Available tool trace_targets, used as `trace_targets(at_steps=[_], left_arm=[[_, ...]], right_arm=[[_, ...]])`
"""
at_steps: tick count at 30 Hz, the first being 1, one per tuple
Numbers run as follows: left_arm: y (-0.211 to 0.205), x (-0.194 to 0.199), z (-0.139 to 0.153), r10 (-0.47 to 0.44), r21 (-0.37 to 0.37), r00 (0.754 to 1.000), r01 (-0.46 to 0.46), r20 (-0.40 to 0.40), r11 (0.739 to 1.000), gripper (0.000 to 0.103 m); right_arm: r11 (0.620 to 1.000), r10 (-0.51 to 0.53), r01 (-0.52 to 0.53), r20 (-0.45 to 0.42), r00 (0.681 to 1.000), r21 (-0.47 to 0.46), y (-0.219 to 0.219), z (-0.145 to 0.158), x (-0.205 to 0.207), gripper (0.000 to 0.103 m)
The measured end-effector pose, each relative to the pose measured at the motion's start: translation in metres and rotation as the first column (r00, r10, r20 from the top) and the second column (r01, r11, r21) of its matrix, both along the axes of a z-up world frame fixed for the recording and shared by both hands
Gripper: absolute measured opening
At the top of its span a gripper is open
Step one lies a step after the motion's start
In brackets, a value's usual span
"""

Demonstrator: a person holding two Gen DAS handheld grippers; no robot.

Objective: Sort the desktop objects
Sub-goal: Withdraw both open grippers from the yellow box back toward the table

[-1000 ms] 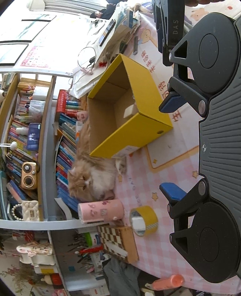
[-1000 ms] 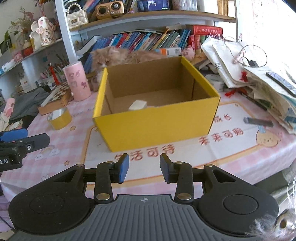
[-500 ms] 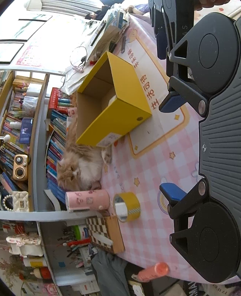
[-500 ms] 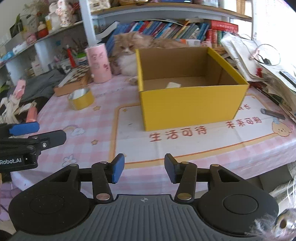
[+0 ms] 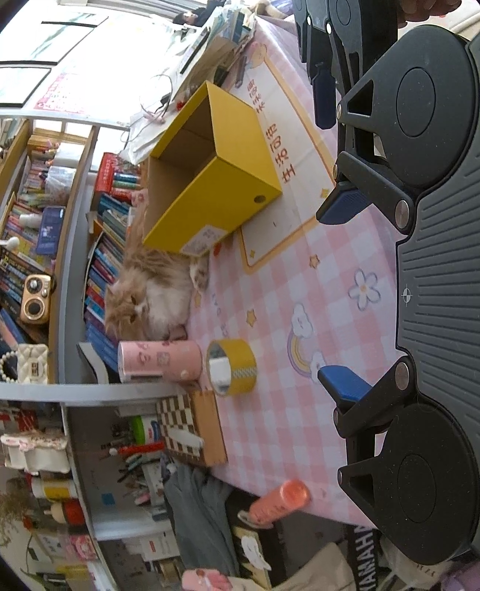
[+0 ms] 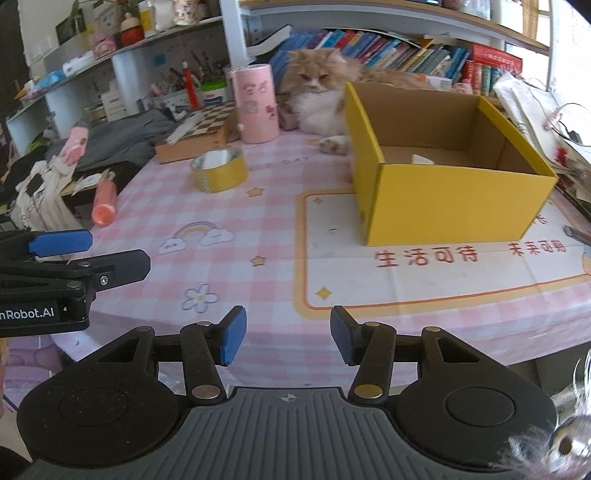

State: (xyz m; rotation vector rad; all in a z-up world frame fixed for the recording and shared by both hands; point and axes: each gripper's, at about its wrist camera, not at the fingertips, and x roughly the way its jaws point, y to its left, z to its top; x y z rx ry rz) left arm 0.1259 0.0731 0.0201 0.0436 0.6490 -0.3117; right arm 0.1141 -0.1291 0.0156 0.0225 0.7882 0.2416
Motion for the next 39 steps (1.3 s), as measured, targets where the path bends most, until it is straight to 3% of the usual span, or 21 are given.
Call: trace_targets(at_steps=[19,30,39], left_arm=[[0.05,-0.006,0.001,0.073,-0.006,0.997,-0.073,0.005,0.997,0.086],[0.057,0.001,-0.003,0.086,-0.037,0.996,-0.087,-0.021,0.996,0.086],[0.054,0.022,-0.004,0.116,-0.016,0.993,-0.116,-0.01,0.993,0.086]], right_arm=[[0.991,0.131,-0.13,0.006,0.991,-0.022,0.064,0.0,0.003,0.052],[0.986,0.162,-0.162,0.004,0.987,-0.049,0.073,0.0,0.012,0.054],[0.977,0.207,-0.206,0.014,0.978,-0.051,0.078,-0.002,0.042,0.056]])
